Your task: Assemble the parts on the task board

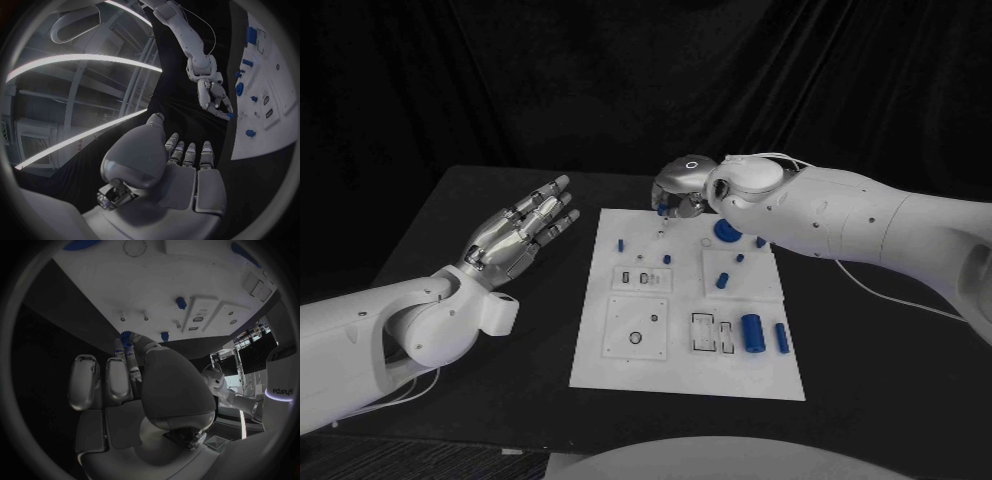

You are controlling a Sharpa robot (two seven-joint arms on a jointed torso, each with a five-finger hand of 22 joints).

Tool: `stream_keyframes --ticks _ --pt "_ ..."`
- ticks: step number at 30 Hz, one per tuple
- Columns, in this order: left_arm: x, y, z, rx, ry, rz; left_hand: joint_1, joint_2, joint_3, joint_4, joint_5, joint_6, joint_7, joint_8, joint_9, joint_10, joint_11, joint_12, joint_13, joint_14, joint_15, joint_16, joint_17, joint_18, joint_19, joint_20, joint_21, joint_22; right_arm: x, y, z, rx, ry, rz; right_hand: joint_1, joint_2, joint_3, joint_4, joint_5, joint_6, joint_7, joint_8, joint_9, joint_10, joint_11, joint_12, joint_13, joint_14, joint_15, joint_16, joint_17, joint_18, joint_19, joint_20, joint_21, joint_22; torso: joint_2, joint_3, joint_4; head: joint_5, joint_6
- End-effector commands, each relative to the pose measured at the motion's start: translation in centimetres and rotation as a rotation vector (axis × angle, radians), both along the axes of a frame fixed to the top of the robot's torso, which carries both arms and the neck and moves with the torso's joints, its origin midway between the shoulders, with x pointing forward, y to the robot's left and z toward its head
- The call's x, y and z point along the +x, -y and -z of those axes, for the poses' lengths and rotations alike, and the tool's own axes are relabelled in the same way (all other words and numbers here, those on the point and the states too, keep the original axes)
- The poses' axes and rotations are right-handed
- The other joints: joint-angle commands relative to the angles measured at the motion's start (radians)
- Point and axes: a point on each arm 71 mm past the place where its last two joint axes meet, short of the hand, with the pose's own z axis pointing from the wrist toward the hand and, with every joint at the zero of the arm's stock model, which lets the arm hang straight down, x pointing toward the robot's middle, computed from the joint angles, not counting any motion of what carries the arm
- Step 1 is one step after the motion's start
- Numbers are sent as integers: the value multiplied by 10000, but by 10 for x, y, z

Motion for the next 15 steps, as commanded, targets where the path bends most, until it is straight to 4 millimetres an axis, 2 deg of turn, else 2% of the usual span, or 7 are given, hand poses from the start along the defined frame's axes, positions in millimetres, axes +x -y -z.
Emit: stream_keyframes --ticks 1,8,15 --pt "1 2 -3 -147 119 115 126 -7 58 -34 87 -74 -6 46 -12 -68 29 67 7 -4 71 -35 -15 69 10 55 -33 -11 2 3 3 -168 -155 412 -12 -95 93 -17 18 -92 -5 -68 1 -121 13 -84 7 223 44 -15 9 -146 4 49 55 17 -30 -33 -38 59 -24" --pt "1 3 -2 -159 100 175 195 1 99 -62 203 -79 8 48 -12 -68 49 81 10 -4 99 -35 -15 65 10 81 -33 -11 3 6 5 -258 -232 628 10 -101 139 -35 30 -126 -4 -94 6 -160 16 -125 9 223 46 1 46 -150 5 49 61 35 -79 -40 -48 92 -112" --pt "3 4 -2 -152 66 231 253 4 134 -89 288 -83 12 50 -11 -68 48 90 11 -4 145 -35 -15 60 10 109 -33 -11 5 8 9 -239 -177 741 32 -73 187 -44 41 -127 7 -100 15 -160 23 -138 15 217 50 6 60 -151 2 51 61 43 -90 -48 -31 28 -165"
